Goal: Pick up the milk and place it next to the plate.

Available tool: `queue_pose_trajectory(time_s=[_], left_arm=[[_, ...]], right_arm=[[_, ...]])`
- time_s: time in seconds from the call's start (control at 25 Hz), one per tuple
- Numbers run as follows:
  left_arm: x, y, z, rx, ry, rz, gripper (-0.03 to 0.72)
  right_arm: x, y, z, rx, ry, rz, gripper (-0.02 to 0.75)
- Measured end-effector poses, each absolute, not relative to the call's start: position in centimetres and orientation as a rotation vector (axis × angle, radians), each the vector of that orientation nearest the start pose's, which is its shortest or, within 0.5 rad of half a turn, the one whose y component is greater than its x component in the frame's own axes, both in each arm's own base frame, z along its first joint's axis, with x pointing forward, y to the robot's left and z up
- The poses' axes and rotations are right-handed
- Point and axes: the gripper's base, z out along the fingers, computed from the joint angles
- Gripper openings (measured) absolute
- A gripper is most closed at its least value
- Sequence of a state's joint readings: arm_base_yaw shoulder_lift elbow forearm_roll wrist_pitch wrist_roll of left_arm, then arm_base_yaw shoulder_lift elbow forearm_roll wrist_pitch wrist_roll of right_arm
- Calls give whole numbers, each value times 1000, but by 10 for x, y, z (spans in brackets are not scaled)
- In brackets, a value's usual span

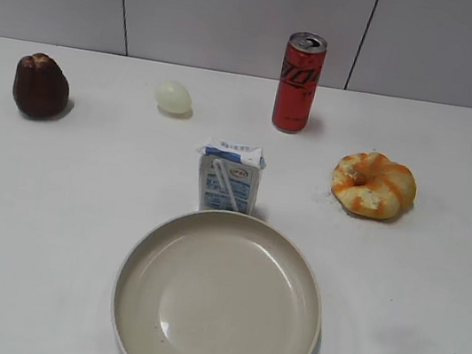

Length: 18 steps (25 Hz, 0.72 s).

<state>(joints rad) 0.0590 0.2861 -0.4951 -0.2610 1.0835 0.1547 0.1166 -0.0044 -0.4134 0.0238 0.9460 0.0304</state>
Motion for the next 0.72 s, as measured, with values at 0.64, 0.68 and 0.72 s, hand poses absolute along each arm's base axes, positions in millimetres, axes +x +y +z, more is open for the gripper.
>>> queue_pose_trajectory(time_s=[0.64,0.68,0.72], left_arm=[[-3,-20,276,254,2075,-268,490],[-5,-20,276,255,2060,-262,490],[-6,-20,276,255,2052,-259,490]], right_arm=[[8,3,262,-85,2012,122,500],[8,3,262,-85,2012,122,500],[8,3,262,-85,2012,122,500]])
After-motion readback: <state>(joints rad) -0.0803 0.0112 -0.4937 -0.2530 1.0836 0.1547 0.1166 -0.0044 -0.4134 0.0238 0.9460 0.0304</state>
